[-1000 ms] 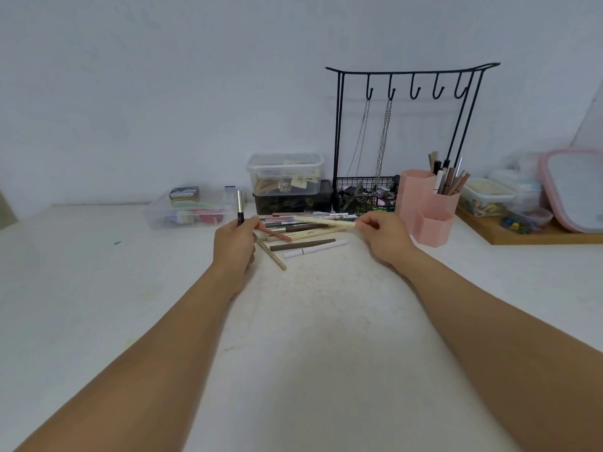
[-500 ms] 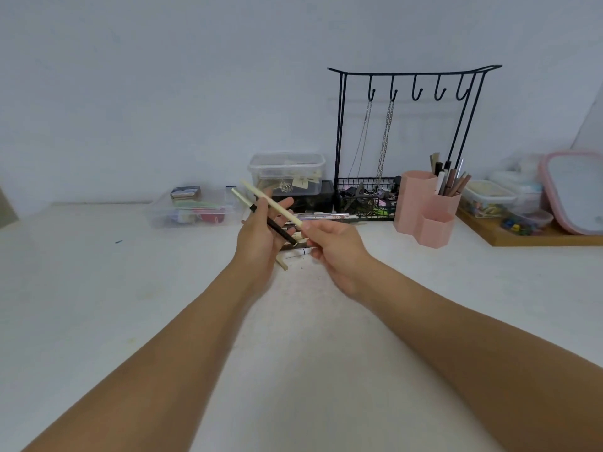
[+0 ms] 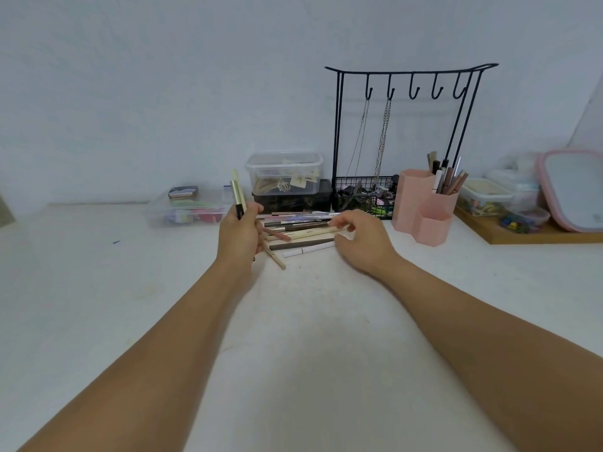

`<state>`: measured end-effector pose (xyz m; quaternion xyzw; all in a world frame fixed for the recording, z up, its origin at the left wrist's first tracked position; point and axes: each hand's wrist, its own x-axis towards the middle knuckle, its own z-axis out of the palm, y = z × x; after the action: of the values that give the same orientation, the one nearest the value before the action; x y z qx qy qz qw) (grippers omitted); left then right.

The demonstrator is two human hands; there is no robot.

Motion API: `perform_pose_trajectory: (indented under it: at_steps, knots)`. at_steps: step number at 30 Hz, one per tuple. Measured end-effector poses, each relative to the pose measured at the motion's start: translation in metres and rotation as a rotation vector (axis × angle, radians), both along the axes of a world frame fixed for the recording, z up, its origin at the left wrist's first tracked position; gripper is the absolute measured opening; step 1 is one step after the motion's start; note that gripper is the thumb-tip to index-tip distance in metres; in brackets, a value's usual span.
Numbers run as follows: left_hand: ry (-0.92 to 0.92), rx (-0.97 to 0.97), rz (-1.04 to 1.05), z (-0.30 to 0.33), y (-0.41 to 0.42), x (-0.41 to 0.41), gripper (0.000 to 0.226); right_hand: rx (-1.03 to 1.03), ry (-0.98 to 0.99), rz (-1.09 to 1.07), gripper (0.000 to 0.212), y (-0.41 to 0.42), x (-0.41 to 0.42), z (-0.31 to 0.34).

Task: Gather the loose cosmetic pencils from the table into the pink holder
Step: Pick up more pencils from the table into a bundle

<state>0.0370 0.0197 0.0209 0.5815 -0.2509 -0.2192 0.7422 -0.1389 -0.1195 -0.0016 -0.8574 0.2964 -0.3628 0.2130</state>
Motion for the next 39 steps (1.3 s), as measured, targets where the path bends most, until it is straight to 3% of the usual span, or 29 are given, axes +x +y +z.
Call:
perform_pose_trajectory:
  at_steps: [4,7,12,15,20,26,28,35,39]
  knots:
    - [0.056,0.046,-0.057,-0.002,0.002,-0.001,0.04,0.042,0.038,0.042,0.011,-0.013,-0.006,-0.002]
    - [0.062,0.088,-0.053,-0.004,0.002,-0.005,0.034,0.035,0.102,0.059,0.006,-0.016,-0.003,-0.002]
    - [-0.108,0.149,-0.057,-0.011,0.0,-0.002,0.053,0.08,0.126,0.119,0.005,-0.017,-0.005,-0.002]
    - [-0.125,0.119,-0.069,-0.015,0.0,-0.002,0.046,0.166,0.07,0.163,0.006,-0.015,-0.005,0.001]
    - [0.006,-0.032,-0.116,-0.015,-0.004,-0.001,0.025,0.581,-0.258,0.156,0.009,-0.001,-0.001,0.012]
    - [0.043,-0.08,-0.173,-0.009,-0.001,-0.007,0.049,1.017,-0.552,0.343,0.01,0.045,0.032,0.015]
    - [0.037,-0.102,-0.2,-0.008,0.001,-0.011,0.047,1.08,-0.571,0.42,0.01,0.06,0.04,0.013]
    - [-0.043,-0.096,-0.187,-0.011,-0.003,-0.022,0.026,0.844,-0.439,0.535,0.011,0.073,0.041,0.005]
    - [-0.023,-0.06,-0.137,-0.012,-0.004,-0.022,0.042,0.677,-0.374,0.449,0.01,0.071,0.04,0.002]
